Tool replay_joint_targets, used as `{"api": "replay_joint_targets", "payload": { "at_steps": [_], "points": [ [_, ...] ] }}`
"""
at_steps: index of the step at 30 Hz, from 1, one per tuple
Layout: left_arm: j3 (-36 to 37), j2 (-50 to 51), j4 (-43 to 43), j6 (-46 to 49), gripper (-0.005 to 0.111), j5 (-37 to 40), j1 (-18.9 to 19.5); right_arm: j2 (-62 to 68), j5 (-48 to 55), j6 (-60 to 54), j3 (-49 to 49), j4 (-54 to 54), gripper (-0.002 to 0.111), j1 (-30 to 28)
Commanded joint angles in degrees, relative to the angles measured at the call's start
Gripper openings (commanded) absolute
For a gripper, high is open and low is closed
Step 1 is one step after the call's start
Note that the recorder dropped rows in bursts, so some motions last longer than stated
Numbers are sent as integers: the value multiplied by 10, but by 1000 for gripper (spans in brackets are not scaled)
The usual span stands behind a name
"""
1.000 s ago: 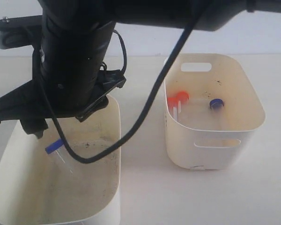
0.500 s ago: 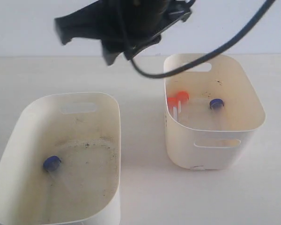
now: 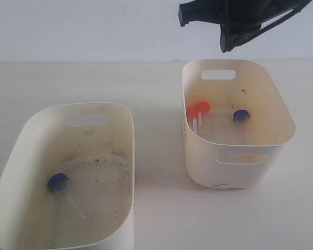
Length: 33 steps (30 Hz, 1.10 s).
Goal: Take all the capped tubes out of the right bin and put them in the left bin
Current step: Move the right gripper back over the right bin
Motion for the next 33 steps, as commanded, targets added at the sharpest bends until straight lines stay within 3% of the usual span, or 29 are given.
{"api": "replay_joint_targets", "payload": {
  "at_steps": [1, 4, 9, 12, 22, 33],
  "points": [
    [-1, 2, -2, -2, 4, -2, 2, 36, 1, 4, 1, 3, 0, -7],
    [-1, 2, -2, -2, 4, -2, 2, 66, 3, 18, 1, 3, 2, -7],
    [-1, 2, -2, -2, 4, -2, 2, 105, 3, 23, 1, 3, 28, -7],
    [-1, 2, -2, -2, 4, -2, 2, 125, 1, 23, 1, 3, 37, -7],
    [-1, 2, -2, -2, 4, -2, 2, 148, -40, 26, 1, 1, 38, -8],
    [-1, 2, -2, -2, 4, -2, 2, 148, -32, -6, 1, 44, 38, -54]
  ]
}}
